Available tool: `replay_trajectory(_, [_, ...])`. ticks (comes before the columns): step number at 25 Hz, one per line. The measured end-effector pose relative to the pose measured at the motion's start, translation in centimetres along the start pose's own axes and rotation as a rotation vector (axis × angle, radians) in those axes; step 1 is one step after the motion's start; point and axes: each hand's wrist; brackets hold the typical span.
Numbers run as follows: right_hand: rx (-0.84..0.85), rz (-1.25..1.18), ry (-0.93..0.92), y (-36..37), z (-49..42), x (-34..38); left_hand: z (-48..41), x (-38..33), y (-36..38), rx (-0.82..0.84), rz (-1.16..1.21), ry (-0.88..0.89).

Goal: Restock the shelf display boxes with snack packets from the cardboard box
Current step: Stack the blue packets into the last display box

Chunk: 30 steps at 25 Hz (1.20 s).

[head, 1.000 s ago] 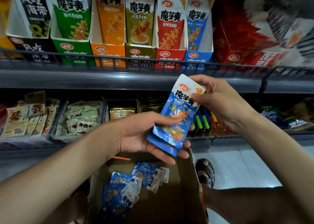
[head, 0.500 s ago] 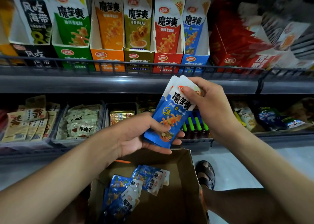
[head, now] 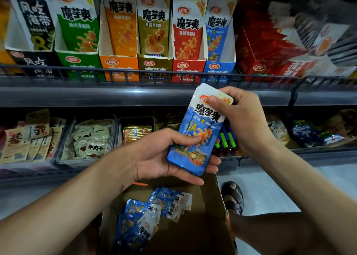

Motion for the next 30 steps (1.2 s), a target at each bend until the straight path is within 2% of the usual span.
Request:
replay_trajectory(3, [0.005, -0.034, -0.018, 0.0, -0.1, -0.1, -0.1, 0.0, 0.2, -0.005, 0.024, 0.023])
replay_trajectory(6, [0.014, -0.016, -0.105, -0.2, -0.4, -0.4, -0.6, 0.2, 0.0, -0.09, -0.107, 0.105])
replay_trajectory(11, [0.038, 0.485, -0.299, 0.4, -0.2, -1.5, -1.2, 0.3, 0.0, -0.186, -0.216, 0.189])
replay_trajectory(15, [0.049, 0.626, -0.277, 0.3, -0.1, -1.6, -1.5, 0.4, 0.1, -0.345, -0.364, 0.244])
replay_trajectory(17, [0.081, 0.58, -0.232, 0.3, 0.1, -1.6, -1.7, 0.3, 0.0, -0.435, -0.448, 0.265])
replay_trajectory(20, [0.126, 0.388, -0.147, 1.0, 0.5, -1.7, -2.2, 0.2, -0.2, -0.557, -0.551, 0.305])
replay_trajectory(25, [0.083, 0.296, -0.066, 1.6, 0.6, -1.5, -3.1, -0.1, -0.2, -0.729, -0.753, 0.361])
replay_trajectory(30, [0.092, 0.25, -0.052, 1.1, 0.3, -1.5, -3.3, -0.9, 0.0, -0.741, -0.822, 0.361])
Point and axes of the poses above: each hand's wrist, its own z-axis away from the middle knuckle, its own y-axis out of the palm, x = y × z, and after that the axes turned 9 degrees about -y, right-handed
